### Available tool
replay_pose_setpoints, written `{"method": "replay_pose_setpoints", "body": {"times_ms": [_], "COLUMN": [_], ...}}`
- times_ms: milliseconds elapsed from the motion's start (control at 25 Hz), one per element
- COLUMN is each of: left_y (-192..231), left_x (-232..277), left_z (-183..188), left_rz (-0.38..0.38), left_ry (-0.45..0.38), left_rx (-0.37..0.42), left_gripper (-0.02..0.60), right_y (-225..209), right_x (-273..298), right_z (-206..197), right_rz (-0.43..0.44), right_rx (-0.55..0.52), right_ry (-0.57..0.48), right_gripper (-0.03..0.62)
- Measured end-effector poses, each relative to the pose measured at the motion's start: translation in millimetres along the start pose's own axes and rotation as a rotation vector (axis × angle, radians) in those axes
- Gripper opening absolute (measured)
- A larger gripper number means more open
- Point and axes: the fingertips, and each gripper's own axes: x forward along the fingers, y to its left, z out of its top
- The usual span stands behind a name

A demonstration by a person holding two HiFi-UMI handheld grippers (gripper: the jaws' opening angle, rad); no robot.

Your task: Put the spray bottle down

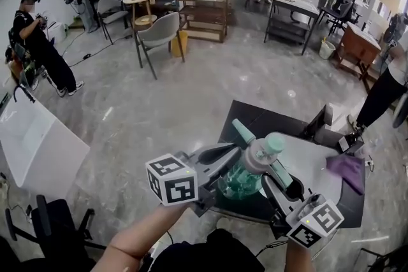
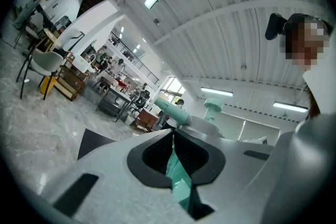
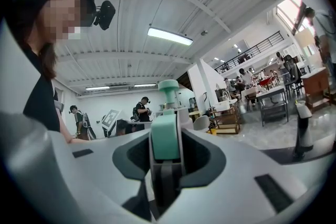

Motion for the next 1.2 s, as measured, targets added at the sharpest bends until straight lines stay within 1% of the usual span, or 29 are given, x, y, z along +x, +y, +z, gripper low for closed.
{"method": "replay_pose_setpoints", "body": {"times_ms": [400, 840, 1200], "left_y": [29.5, 56.6, 84.9], "left_x": [31.9, 72.8, 101.2], "left_z": [3.1, 11.5, 23.0], "left_rz": [0.023, 0.047, 0.079], "left_ry": [0.007, 0.015, 0.001], "left_rx": [-0.012, -0.005, -0.006], "left_gripper": [0.014, 0.013, 0.014], "right_y": [-41.9, -91.0, -131.6], "right_x": [20.4, 38.3, 55.9], "right_z": [-0.2, 7.3, 10.3], "right_rz": [0.012, 0.025, 0.036], "right_rx": [0.014, 0.014, 0.018], "right_ry": [0.011, 0.016, 0.023], "right_gripper": [0.109, 0.109, 0.109]}}
